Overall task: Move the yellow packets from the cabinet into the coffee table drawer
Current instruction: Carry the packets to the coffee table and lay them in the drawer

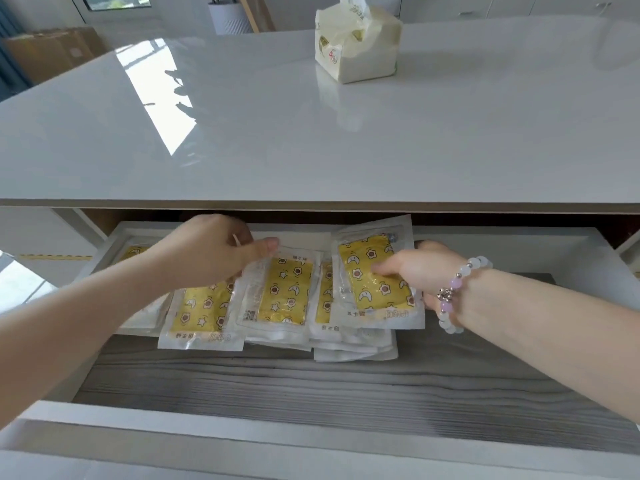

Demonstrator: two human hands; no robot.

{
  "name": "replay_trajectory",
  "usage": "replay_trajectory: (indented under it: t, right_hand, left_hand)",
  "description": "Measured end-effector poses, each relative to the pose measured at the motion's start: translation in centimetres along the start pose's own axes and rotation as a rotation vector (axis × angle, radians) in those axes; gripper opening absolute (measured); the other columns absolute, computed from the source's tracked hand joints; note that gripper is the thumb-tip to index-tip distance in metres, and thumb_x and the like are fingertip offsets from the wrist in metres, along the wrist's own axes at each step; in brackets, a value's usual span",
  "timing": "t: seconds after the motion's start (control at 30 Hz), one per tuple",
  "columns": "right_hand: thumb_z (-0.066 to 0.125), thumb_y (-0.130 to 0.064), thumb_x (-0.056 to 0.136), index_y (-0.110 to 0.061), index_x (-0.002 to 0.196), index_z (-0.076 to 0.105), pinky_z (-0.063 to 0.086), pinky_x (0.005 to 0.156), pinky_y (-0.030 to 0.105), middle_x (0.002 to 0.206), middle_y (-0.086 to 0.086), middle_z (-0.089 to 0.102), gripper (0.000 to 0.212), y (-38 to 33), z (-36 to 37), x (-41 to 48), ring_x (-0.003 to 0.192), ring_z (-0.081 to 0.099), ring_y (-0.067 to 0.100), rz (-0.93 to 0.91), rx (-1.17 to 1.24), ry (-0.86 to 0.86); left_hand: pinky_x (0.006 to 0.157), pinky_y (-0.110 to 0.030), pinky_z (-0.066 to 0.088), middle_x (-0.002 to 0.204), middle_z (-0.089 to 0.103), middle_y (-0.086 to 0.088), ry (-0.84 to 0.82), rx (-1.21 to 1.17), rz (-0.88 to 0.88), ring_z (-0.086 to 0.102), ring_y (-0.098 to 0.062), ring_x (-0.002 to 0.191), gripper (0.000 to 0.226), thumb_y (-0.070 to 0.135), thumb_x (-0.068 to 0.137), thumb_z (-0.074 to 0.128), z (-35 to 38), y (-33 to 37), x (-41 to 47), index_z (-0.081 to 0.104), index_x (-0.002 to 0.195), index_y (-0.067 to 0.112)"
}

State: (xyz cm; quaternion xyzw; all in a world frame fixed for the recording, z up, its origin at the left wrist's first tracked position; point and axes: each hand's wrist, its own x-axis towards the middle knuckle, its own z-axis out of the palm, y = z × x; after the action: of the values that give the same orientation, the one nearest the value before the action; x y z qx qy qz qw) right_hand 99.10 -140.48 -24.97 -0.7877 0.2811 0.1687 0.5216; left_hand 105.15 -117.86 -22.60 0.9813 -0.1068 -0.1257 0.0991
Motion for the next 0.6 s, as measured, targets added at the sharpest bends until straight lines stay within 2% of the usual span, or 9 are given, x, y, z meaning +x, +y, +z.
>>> replay_trajectory:
  t: [0.07, 0.13, 0.2, 0.27, 0.33, 0.4, 0.47, 0.53, 0.6]
  right_hand:
    - [0.066, -0.019, 0.087, -0.008, 0.076, 0.044, 0.044, 0.056, 0.022, 0.079, 0.004, 0.052, 0.027, -0.1, 0.3, 0.2, 0.067, 0.056, 0.016, -0.009, -0.033, -0.003]
    - [0.065, -0.021, 0.088, -0.008, 0.088, 0.048, 0.043, 0.054, 0.02, 0.078, 0.002, 0.052, 0.022, -0.2, 0.9, 0.5, 0.065, 0.054, 0.013, -0.026, -0.099, -0.011]
    - [0.066, -0.02, 0.087, -0.005, 0.105, 0.056, 0.049, 0.068, 0.025, 0.101, 0.008, 0.062, 0.025, -0.3, 1.6, 1.1, 0.09, 0.063, 0.023, -0.026, -0.141, -0.035]
    - [0.068, -0.016, 0.083, 0.0, 0.117, 0.057, 0.045, 0.073, 0.029, 0.121, 0.016, 0.06, 0.039, -0.2, 2.5, 1.8, 0.111, 0.059, 0.031, -0.024, -0.138, -0.035]
    - [0.07, -0.016, 0.08, -0.002, 0.118, 0.058, 0.045, 0.075, 0.031, 0.123, 0.018, 0.059, 0.042, 0.0, 3.0, 2.4, 0.114, 0.057, 0.033, -0.055, -0.186, -0.005]
    - [0.068, -0.019, 0.08, -0.007, 0.116, 0.058, 0.045, 0.08, 0.03, 0.121, 0.015, 0.059, 0.039, 0.1, 3.1, 2.7, 0.113, 0.057, 0.03, -0.14, -0.302, 0.06]
    - [0.066, -0.03, 0.084, -0.012, 0.108, 0.057, 0.043, 0.083, 0.027, 0.118, 0.009, 0.06, 0.031, 0.1, 2.8, 2.3, 0.11, 0.057, 0.025, -0.245, -0.487, 0.143]
    - [0.068, -0.047, 0.079, -0.013, 0.105, 0.056, 0.041, 0.08, 0.023, 0.114, 0.004, 0.06, 0.044, 0.6, 2.3, 2.0, 0.107, 0.056, 0.02, -0.356, -0.646, 0.243]
    - [0.068, -0.054, 0.076, -0.01, 0.121, 0.05, 0.041, 0.083, 0.023, 0.122, 0.007, 0.051, 0.065, 1.6, 2.1, 1.7, 0.114, 0.049, 0.021, -0.483, -0.74, 0.301]
  left_hand:
    - [0.079, -0.023, 0.046, 0.101, 0.065, 0.01, -0.037, 0.02, 0.126, 0.059, -0.006, 0.089, 0.055, 0.068, 0.076, 0.044, -0.2, 0.4, -1.2, 0.055, 0.112, 0.027]
    - [0.1, -0.021, 0.035, 0.135, 0.044, 0.013, -0.102, 0.149, 0.284, 0.045, -0.002, 0.115, 0.071, 0.064, 0.078, 0.053, 0.5, 1.3, -2.5, 0.033, 0.138, 0.031]
    - [0.109, -0.021, 0.022, 0.151, 0.019, 0.015, -0.117, 0.271, 0.435, 0.026, -0.004, 0.135, 0.093, 0.065, 0.077, 0.057, 1.8, 2.7, -3.3, 0.008, 0.148, 0.032]
    - [0.113, -0.024, 0.015, 0.158, 0.003, 0.008, -0.116, 0.369, 0.545, 0.012, -0.011, 0.143, 0.108, 0.068, 0.074, 0.059, 3.4, 3.9, -3.1, -0.007, 0.15, 0.028]
    - [0.115, -0.025, 0.009, 0.159, -0.007, 0.0, -0.134, 0.422, 0.593, 0.004, -0.016, 0.146, 0.111, 0.068, 0.077, 0.056, 4.9, 4.8, -2.5, -0.013, 0.15, 0.019]
    - [0.115, -0.025, 0.01, 0.159, -0.006, -0.005, -0.142, 0.42, 0.602, 0.005, -0.018, 0.146, 0.102, 0.065, 0.085, 0.048, 5.8, 5.3, -1.9, -0.011, 0.15, 0.013]
    - [0.115, -0.028, 0.017, 0.16, -0.004, -0.007, -0.154, 0.374, 0.595, 0.012, -0.021, 0.146, 0.092, 0.06, 0.09, 0.042, 6.2, 5.4, -1.4, -0.008, 0.151, 0.012]
    - [0.115, -0.029, 0.02, 0.16, -0.002, -0.006, -0.176, 0.359, 0.607, 0.014, -0.02, 0.145, 0.083, 0.055, 0.093, 0.04, 6.4, 5.3, -1.0, -0.003, 0.151, 0.013]
    - [0.116, -0.027, 0.015, 0.16, -0.003, -0.006, -0.2, 0.365, 0.63, 0.009, -0.018, 0.146, 0.077, 0.05, 0.096, 0.039, 6.4, 5.3, -0.7, 0.0, 0.152, 0.014]
